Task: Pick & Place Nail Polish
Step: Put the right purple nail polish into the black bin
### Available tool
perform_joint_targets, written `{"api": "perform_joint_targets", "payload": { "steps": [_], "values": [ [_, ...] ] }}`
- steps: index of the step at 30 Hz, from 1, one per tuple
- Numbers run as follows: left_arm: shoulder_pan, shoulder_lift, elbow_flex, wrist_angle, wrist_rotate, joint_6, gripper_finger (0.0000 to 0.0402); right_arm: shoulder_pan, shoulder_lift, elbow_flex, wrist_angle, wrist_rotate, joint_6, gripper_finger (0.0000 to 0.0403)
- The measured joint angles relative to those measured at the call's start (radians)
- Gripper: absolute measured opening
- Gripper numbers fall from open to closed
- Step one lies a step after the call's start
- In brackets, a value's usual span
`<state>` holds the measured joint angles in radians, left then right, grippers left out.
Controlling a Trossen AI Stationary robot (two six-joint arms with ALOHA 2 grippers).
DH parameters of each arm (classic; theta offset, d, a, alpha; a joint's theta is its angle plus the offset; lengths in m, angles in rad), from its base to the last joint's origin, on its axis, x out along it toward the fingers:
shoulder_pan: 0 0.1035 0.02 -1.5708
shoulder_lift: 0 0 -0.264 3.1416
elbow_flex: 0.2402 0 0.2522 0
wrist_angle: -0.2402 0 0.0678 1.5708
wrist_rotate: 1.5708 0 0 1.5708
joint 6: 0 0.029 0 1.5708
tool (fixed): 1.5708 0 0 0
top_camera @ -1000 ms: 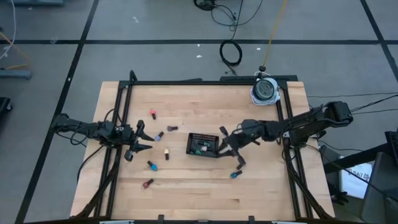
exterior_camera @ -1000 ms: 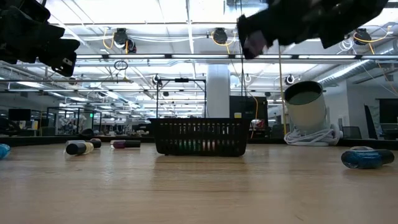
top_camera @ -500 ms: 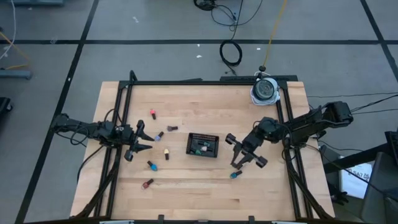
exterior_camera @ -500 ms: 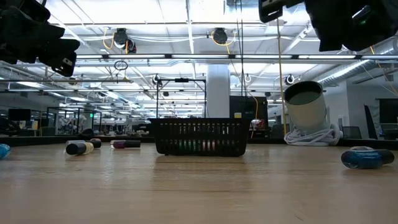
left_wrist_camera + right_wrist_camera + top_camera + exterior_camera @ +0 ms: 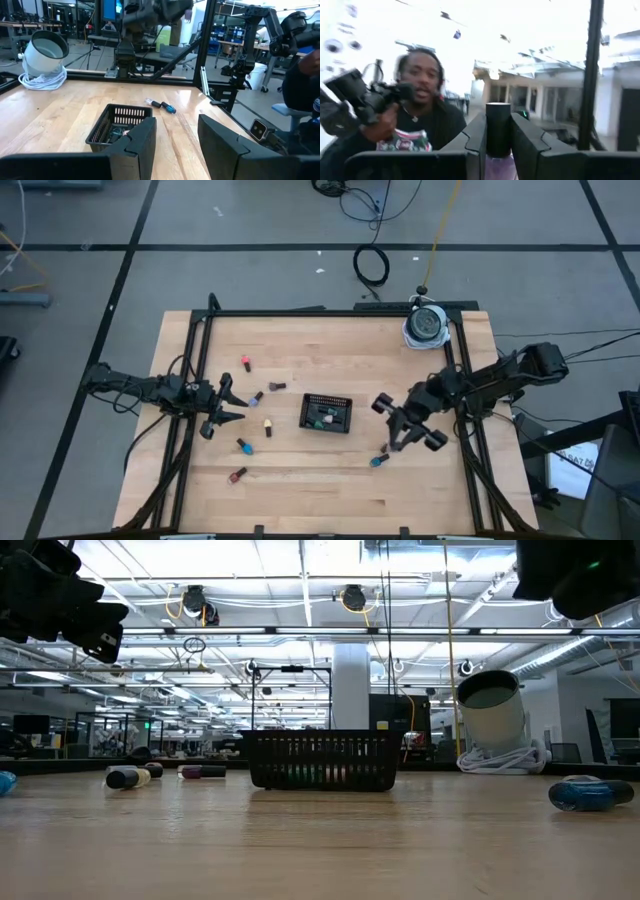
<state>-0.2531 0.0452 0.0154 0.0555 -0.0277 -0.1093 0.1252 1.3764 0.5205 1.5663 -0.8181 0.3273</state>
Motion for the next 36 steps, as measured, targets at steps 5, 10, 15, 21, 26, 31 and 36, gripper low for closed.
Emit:
{"api": "perform_joint_targets", "payload": {
  "steps": [5, 10, 15, 21, 26, 31, 36],
  "values": [
    [0.000, 0.000, 0.000, 0.000, 0.000, 0.000, 0.0145, 0.014, -0.033, 0.005, -0.030, 0.042, -0.037, 0.0049],
    [0.000, 0.000, 0.000, 0.000, 0.000, 0.000, 0.0145, 0.014, -0.032, 0.006, -0.031, 0.068, -0.063, 0.0049],
    [0.000, 0.000, 0.000, 0.000, 0.000, 0.000, 0.0145, 0.021, -0.031, 0.006, -0.021, 0.088, -0.102, 0.0049],
    [0.000, 0.000, 0.000, 0.000, 0.000, 0.000, 0.0145, 0.021, -0.031, 0.017, -0.001, 0.084, -0.073, 0.0049],
    [0.000, 0.000, 0.000, 0.000, 0.000, 0.000, 0.0145, 0.021, -0.031, 0.036, -0.001, 0.053, -0.007, 0.0049],
    [0.000, 0.000, 0.000, 0.000, 0.000, 0.000, 0.0145, 0.027, -0.031, 0.037, -0.001, 0.037, 0.035, 0.0049],
    [0.000, 0.000, 0.000, 0.000, 0.000, 0.000, 0.0145, 0.057, -0.031, 0.038, 0.000, 0.063, 0.054, 0.0049]
  ]
}}
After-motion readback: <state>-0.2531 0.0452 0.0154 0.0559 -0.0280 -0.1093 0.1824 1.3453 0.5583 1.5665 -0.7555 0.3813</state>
